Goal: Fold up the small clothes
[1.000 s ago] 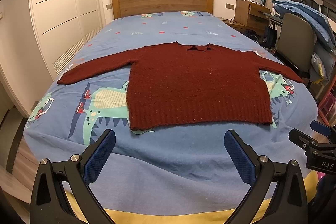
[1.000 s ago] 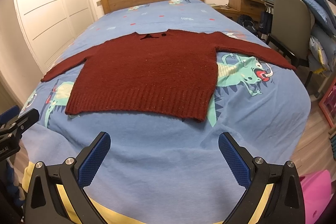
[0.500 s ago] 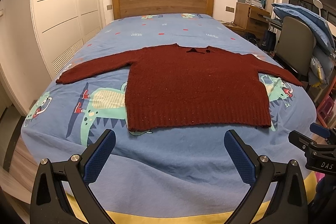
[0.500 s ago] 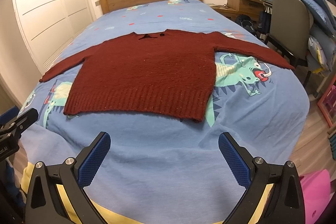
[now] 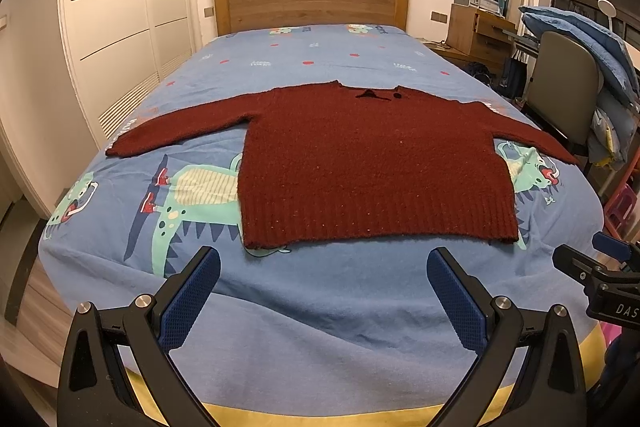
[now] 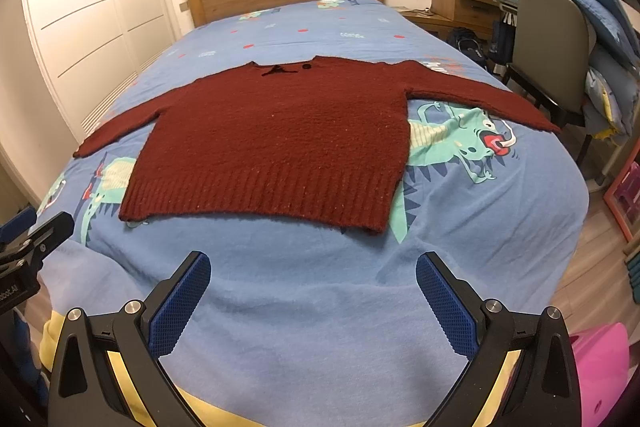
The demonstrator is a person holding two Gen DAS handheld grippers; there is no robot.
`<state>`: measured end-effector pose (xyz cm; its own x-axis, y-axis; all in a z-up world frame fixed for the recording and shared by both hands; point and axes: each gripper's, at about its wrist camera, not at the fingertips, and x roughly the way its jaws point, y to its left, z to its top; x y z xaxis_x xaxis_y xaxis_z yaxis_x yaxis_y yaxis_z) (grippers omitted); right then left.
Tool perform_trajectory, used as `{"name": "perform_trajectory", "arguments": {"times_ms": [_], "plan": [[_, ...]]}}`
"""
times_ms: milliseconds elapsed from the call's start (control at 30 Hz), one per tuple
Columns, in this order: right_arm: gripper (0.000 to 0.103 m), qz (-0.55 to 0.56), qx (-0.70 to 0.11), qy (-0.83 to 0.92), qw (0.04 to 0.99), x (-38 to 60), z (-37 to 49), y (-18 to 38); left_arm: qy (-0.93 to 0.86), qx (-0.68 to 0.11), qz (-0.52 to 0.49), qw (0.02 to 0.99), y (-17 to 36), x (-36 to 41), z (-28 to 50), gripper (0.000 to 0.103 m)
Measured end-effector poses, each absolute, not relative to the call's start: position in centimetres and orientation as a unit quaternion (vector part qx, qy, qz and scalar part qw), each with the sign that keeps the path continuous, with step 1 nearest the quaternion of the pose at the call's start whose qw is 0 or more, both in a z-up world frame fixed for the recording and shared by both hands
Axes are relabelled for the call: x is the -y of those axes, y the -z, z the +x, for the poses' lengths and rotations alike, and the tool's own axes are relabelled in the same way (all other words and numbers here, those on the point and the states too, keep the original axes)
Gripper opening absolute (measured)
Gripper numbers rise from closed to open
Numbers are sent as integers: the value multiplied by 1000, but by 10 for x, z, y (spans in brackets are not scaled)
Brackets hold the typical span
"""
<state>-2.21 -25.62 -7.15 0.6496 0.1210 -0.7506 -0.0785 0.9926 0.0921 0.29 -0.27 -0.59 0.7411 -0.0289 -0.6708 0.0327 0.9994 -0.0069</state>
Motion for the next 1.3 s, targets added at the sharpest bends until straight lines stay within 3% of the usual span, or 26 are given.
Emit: {"name": "perform_trajectory", "arguments": {"times_ms": [767,1300], "plan": [[103,41,-425,-73,901,258,3,73,-5,-364,21,931,-3,-7,24,102],[103,81,-390,-27,917,333,87,51,-85,-377,-5,922,-39,-46,72,102]]}}
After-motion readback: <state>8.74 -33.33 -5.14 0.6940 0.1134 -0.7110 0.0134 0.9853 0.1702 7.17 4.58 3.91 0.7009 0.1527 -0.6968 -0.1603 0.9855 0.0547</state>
